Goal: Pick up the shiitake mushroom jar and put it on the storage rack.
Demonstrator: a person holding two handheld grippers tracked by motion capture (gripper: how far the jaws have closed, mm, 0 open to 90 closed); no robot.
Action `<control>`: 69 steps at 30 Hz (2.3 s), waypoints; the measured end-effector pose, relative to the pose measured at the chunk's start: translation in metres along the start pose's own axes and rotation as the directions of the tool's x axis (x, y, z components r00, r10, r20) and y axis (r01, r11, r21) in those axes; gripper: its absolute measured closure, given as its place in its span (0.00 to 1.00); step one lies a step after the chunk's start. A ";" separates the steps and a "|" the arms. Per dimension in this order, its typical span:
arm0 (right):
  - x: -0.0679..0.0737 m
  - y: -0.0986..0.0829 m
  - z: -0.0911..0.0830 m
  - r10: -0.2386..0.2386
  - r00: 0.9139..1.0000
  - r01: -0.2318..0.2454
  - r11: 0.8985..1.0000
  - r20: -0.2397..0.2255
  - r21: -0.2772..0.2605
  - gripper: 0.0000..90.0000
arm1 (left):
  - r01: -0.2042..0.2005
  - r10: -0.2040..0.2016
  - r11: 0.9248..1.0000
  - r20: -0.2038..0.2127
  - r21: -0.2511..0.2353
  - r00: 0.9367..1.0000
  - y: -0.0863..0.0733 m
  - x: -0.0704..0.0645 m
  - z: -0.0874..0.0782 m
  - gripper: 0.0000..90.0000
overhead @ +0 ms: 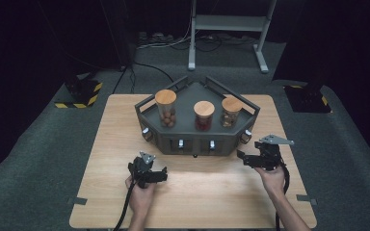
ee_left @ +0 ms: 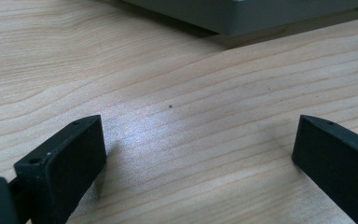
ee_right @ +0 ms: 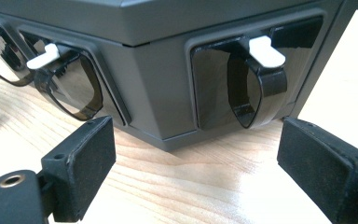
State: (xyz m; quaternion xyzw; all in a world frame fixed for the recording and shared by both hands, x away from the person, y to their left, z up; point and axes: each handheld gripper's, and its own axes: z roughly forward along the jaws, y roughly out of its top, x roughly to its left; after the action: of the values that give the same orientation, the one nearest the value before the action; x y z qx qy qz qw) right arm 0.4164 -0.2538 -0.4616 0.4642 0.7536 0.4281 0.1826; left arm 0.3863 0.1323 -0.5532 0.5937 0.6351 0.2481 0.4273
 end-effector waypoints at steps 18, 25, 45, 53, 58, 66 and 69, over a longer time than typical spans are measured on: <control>0.000 -0.019 0.008 0.012 1.000 -0.013 0.999 0.012 0.036 0.13 | 0.000 0.000 1.000 0.000 0.000 1.000 0.000 0.000 0.000 0.03; 0.001 -0.024 0.011 0.015 1.000 -0.015 0.999 0.014 0.044 0.13 | -0.001 0.001 1.000 0.000 0.001 1.000 0.000 0.000 0.000 0.03; 0.008 -0.040 0.028 -0.022 0.998 0.015 0.994 0.061 0.113 0.12 | -0.001 0.001 1.000 0.000 0.001 1.000 0.000 0.000 0.000 0.03; 0.012 -0.047 0.037 -0.044 0.996 0.033 0.989 0.078 0.143 0.12 | -0.002 0.002 1.000 0.000 0.001 1.000 0.000 0.000 0.000 0.03; 0.011 -0.053 0.042 -0.044 0.995 0.029 0.987 0.093 0.156 0.12 | -0.002 0.002 1.000 0.000 0.002 1.000 0.000 0.000 0.000 0.03; 0.013 -0.057 0.053 -0.080 0.990 0.055 0.977 0.117 0.206 0.10 | 0.001 -0.001 1.000 0.000 0.000 1.000 0.000 0.000 0.000 0.03; 0.013 -0.058 0.054 -0.075 0.990 0.051 0.980 0.120 0.195 0.09 | 0.001 -0.001 1.000 0.000 0.000 1.000 0.000 0.000 0.000 0.03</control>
State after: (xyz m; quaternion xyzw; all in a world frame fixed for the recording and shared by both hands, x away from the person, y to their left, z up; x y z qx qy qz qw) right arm 0.4146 -0.2284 -0.5378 0.4816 0.7925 0.3174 0.1983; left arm 0.3862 0.1321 -0.5533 0.5934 0.6355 0.2480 0.4273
